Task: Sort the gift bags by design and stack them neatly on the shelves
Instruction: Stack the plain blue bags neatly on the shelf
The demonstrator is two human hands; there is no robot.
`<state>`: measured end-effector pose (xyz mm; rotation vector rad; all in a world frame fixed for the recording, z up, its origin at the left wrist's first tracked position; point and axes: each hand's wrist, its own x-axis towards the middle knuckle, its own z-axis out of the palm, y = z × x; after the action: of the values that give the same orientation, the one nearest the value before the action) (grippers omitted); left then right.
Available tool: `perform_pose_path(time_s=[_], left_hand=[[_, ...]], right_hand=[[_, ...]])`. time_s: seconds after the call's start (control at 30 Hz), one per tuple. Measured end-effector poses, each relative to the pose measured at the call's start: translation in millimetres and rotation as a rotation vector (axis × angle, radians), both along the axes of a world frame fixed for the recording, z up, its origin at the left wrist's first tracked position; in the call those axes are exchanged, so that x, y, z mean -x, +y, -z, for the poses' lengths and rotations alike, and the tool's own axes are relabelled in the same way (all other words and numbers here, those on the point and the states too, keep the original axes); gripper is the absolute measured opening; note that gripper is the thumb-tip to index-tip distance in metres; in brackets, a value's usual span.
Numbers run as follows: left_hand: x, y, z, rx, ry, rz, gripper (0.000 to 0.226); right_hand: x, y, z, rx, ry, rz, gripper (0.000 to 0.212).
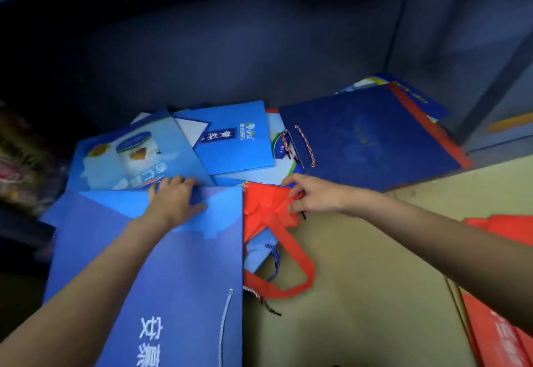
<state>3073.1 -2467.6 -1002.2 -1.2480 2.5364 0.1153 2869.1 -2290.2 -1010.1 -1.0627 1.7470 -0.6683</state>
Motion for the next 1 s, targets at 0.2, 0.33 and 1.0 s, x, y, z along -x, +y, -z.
perform_pose_path(time_s=[0.2,0.33,1.0], left_hand=[[83.1,57.9,-49.2,-0.115,0.598,0.343,0.032],[145.9,102.1,-76.5,0.082,0.815,0.63,0.044],[210.1,242.3,105.1,-0.796,0.067,0.407,0.065]], right_hand=[[-8.0,44.1,-8.8,0.192,-0.527,0.266,0.047],[30.9,98.6,-37.8,0.475,-0.618,0.653,0.036],[86.3,399.7,64.0,-0.018,-0.227,1.655,0.037]])
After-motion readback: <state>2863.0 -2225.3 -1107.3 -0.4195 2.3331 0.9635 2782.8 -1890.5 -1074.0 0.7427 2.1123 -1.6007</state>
